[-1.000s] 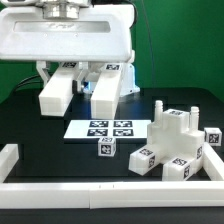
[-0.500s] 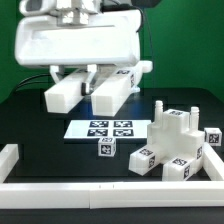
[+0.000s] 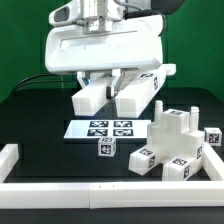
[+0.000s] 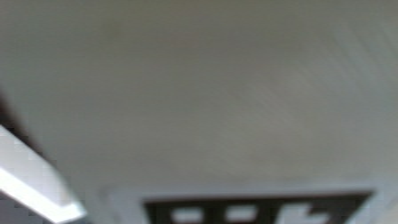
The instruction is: Assemble chair
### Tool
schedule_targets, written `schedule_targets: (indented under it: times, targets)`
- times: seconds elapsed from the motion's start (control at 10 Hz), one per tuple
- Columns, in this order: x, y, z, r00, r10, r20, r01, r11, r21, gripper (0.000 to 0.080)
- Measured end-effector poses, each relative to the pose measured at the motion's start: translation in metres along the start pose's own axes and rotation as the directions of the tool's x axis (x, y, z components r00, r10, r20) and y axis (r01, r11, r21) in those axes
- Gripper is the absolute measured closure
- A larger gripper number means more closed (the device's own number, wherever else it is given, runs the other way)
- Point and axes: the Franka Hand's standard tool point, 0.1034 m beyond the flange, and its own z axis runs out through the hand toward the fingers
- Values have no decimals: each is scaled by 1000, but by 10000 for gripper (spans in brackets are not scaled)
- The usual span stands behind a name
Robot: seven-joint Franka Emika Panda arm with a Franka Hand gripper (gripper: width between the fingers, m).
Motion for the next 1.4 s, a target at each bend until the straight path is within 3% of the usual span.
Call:
schedule_targets:
  times: [0.2,0.3,0.4,0.8,1.2,1.4]
  targets:
    - [-26,-22,-8,987,155,37,-156,988,14,515]
    - [-48,-37,-11,963,262,60,-264,965,12,515]
    - [-73,-62,-10,930,353,104,-354,935,-7,515]
    - [-77,-63,-8,943,316,103,-316,949,-14,515]
    - [-97,-77,-6,908,374,191,-365,928,-80,515]
    - [-100,-79,-3,915,363,178,-355,932,-75,515]
